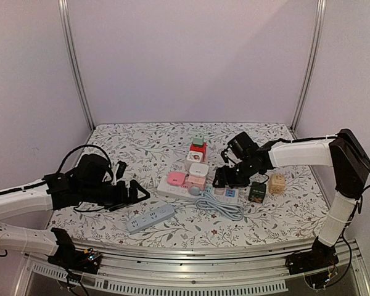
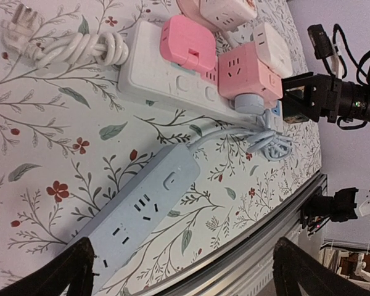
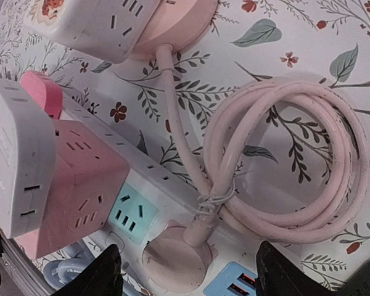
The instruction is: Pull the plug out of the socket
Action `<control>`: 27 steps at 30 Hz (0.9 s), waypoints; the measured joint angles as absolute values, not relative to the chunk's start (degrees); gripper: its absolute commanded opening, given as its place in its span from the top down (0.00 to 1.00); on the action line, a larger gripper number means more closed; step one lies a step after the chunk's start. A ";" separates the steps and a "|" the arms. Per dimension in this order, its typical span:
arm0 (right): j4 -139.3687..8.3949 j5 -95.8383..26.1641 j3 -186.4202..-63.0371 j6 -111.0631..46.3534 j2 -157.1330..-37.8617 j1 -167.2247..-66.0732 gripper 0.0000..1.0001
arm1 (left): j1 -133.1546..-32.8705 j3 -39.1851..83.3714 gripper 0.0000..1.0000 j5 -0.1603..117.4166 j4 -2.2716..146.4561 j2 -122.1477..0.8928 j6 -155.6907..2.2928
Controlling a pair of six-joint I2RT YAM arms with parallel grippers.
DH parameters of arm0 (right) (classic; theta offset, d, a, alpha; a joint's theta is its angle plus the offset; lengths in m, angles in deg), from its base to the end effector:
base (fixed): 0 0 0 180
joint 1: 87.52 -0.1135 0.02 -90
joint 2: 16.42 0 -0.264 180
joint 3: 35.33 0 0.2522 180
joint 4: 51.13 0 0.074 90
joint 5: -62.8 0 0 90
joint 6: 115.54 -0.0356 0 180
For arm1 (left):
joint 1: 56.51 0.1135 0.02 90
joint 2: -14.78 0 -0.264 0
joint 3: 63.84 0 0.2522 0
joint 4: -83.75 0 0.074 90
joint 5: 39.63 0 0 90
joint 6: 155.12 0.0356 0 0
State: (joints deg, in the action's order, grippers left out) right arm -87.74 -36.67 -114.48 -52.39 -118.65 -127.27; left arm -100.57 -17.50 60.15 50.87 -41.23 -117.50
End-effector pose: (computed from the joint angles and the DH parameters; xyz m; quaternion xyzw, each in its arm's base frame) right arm 0.2753 0.2366 0.1784 -0.1295 0.9534 0.2096 0.1740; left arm 0.1405 -0.1444 0.2163 -0.0320 0.9122 -0.3509 0.2089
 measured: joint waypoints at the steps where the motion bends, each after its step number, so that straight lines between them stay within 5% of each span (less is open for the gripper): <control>1: -87.44 -36.76 -114.72 -52.37 -119.42 -127.27 0.28 | -100.57 -17.50 0.00 60.13 50.87 -41.23 -117.57; 27: -82.72 -36.30 -113.12 -52.92 -121.36 -128.80 0.27 | -100.57 -17.50 0.00 60.17 51.92 -43.24 -117.72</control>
State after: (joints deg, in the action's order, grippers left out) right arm -82.72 -36.30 -113.12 -52.92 -121.36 -128.80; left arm -100.57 -17.50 60.17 51.92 -43.24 -117.72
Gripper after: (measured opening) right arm 0.728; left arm 0.995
